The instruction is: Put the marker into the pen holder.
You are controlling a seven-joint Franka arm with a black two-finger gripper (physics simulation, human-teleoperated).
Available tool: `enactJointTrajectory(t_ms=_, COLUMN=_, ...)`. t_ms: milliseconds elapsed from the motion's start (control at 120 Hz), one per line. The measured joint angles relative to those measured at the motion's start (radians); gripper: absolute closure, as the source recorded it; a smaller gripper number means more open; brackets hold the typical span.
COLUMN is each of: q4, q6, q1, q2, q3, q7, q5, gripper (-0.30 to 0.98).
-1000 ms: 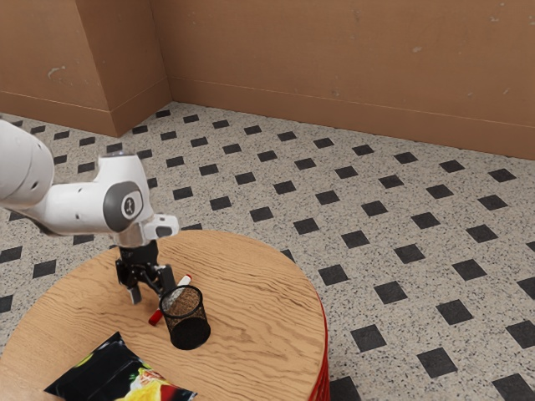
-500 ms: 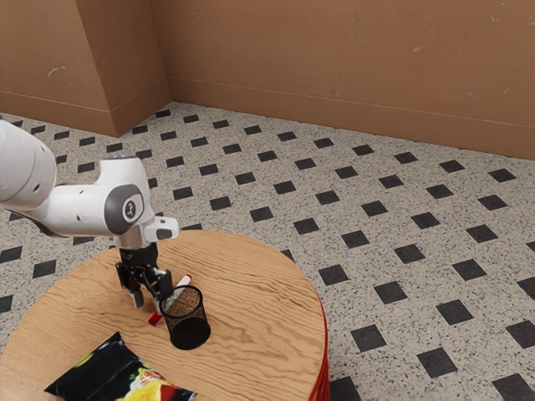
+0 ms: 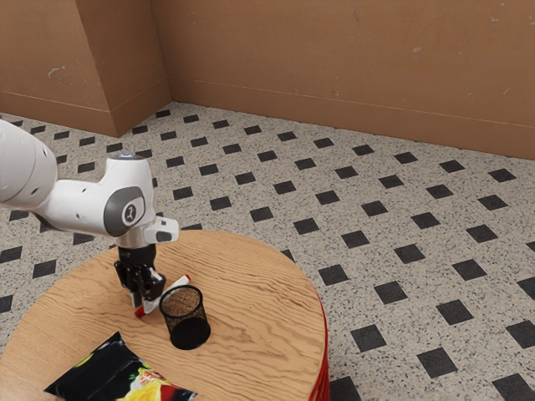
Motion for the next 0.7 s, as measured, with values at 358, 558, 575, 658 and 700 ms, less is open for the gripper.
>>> enactJointTrajectory(t_ms=358, q4=0.0, q6=0.012, q1=-0.005, q2=0.013, q3=0.0, q7=-0.035, q5=0.027, gripper=0.78)
enactJointTrajectory(t_ms=558, q4=0.001, q6=0.02, q1=-0.005, q2=-0.006, q3=0.0, q7=-0.068, q5=0.052, gripper=0.79)
enactJointTrajectory(t_ms=575, q4=0.001, q6=0.021, q1=-0.006, q2=-0.012, q3=0.0, q7=-0.069, q5=0.053, gripper=0.79)
enactJointTrajectory(t_ms=658, q4=0.004, q6=0.021, q1=-0.007, q2=-0.045, q3=0.0, q7=-0.075, q5=0.059, gripper=0.79)
enactJointTrajectory(t_ms=700, q4=0.005, q6=0.02, q1=-0.009, q2=-0.064, q3=0.0, q7=-0.078, q5=0.069, gripper=0.79)
